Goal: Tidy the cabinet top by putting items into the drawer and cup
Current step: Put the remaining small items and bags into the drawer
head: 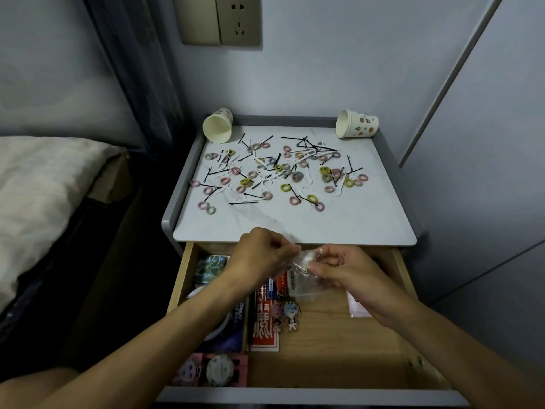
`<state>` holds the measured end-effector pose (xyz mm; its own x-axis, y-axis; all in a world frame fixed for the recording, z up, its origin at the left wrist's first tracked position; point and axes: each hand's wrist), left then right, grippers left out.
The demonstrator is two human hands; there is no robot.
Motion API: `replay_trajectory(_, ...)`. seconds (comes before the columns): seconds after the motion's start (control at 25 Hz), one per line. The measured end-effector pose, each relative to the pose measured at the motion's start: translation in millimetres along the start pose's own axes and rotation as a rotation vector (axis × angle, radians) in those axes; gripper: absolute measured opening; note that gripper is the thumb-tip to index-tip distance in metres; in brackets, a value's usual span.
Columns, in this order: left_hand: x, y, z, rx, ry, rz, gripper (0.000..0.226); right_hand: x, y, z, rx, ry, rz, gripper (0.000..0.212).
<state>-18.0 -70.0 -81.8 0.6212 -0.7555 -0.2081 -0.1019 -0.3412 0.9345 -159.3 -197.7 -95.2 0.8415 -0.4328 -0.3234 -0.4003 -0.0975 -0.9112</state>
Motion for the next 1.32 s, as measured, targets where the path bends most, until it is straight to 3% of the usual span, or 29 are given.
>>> replay_trajectory(0.08, -3, -2, -1, 0.098, -0.006, 0.049, 0.013, 2, 16, -6, -0.034, 0.054, 0.087, 0.013)
replay_trajectory(0.16, -7, -3, -2, 0.177, -0.055, 0.088, 0.009, 13, 45, -17, -0.255, 0.217, 0.188, 0.013)
replay_trajectory(0.28, -11, -8, -5, 0.265, -0.124, 0.086, 0.024, 27, 75, -24, -0.653, 0.348, 0.207, 0.034)
replay_trajectory(0.36, -11, -14, -7, 0.297, -0.136, 0.064, 0.042, 34, 85, -20, -0.693, 0.382, 0.124, 0.035)
replay_trajectory(0.44, -11, -20, -8, 0.298, -0.150, 0.032, 0.057, 34, 85, -13, -0.705, 0.385, 0.053, 0.024)
replay_trajectory(0.52, -11, -25, -9, 0.275, -0.163, -0.025, 0.064, 38, 93, -11, -0.724, 0.351, 0.037, 0.032)
replay_trajectory(0.6, -11, -28, -10, 0.302, -0.169, -0.042, 0.055, 39, 96, -11, -0.738, 0.332, 0.050, 0.034)
replay_trajectory(0.72, -8, -31, -11, 0.374, -0.189, 0.027, 0.019, 39, 90, -9, -0.843, 0.371, 0.006, 0.018)
replay_trajectory(0.84, -6, -32, -12, 0.182, -0.209, -0.016, 0.012, 24, 68, -1, -1.001, 0.443, -0.015, 0.007)
replay_trajectory(0.92, -6, -30, -13, 0.066, -0.241, -0.070, 0.016, 13, 52, 1, -0.744, 0.421, -0.050, 0.006)
replay_trajectory(1.0, -8, -29, -9, 0.006, -0.274, -0.110, 0.021, -2, 29, 6, -0.313, 0.246, -0.087, 0.009)
replay_trajectory(1.04, -9, -28, -6, -0.021, -0.280, -0.117, 0.024, -7, 21, 10, -0.214, 0.154, -0.103, 0.012)
replay_trajectory(1.2, -12, -32, 4, -0.159, -0.209, -0.105, 0.035, -10, 16, 22, -0.214, 0.056, -0.089, 0.012)
replay_trajectory(1.32, -9, -38, 3, -0.237, -0.118, -0.116, 0.026, -7, 18, 17, -0.102, 0.066, -0.033, 0.016)
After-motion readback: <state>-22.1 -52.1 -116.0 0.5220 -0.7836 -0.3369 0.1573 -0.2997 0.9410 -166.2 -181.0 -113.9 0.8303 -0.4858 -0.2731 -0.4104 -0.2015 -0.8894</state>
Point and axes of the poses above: each hand's wrist, its own x-axis towards the middle knuckle, its own z-axis out of the palm, y = z × x, and after that the axes turned 12 degrees about -x, right-handed
